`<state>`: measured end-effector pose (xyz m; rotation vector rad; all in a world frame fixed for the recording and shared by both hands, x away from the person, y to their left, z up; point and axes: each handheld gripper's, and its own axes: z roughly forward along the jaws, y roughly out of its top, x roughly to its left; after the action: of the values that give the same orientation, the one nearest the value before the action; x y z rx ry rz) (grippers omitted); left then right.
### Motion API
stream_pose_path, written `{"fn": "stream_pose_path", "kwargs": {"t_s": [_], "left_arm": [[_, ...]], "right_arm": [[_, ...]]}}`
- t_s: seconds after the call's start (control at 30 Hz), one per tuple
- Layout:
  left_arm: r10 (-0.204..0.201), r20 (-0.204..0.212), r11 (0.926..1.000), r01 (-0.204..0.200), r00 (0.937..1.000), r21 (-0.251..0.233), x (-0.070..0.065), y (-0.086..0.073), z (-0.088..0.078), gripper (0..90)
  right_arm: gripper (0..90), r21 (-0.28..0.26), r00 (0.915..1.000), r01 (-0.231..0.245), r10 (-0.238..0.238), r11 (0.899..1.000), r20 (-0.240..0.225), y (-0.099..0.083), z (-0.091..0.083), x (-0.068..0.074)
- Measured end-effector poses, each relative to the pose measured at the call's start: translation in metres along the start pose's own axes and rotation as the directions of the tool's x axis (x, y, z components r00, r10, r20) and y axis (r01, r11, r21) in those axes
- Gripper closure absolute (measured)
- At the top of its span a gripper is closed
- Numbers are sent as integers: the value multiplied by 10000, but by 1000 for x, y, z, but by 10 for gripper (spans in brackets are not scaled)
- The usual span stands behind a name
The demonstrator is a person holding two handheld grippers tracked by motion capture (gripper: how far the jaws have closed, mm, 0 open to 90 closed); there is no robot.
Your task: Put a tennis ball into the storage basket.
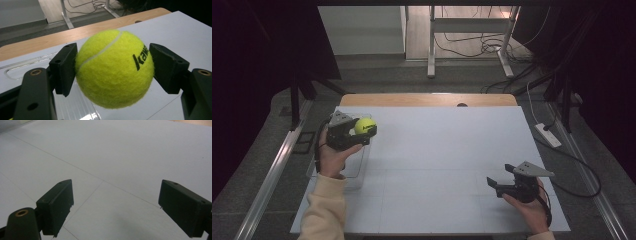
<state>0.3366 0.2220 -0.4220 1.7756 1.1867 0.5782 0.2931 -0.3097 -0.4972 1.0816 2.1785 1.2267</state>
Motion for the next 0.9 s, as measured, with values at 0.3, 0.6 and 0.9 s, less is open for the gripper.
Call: {"fn": "stream_pose_path", "kwargs": {"t_s": [0.3, 0.6, 0.9], "left_arm": [[-137, -251, 9999, 139, 9996, 54, 7, -4, -5, 274], [-365, -614, 9993, 369, 9974, 58, 19, -10, -13, 274], [-555, -942, 9980, 580, 9940, 243, 30, -16, -15, 274]], "right_arm": [[126, -7, 10000, -2, 2, 10000, -4, 0, 0, 0], [126, 11, 10000, 5, -5, 10000, 0, 0, 0, 0], [126, -13, 10000, 6, -6, 10000, 0, 0, 0, 0]]}}
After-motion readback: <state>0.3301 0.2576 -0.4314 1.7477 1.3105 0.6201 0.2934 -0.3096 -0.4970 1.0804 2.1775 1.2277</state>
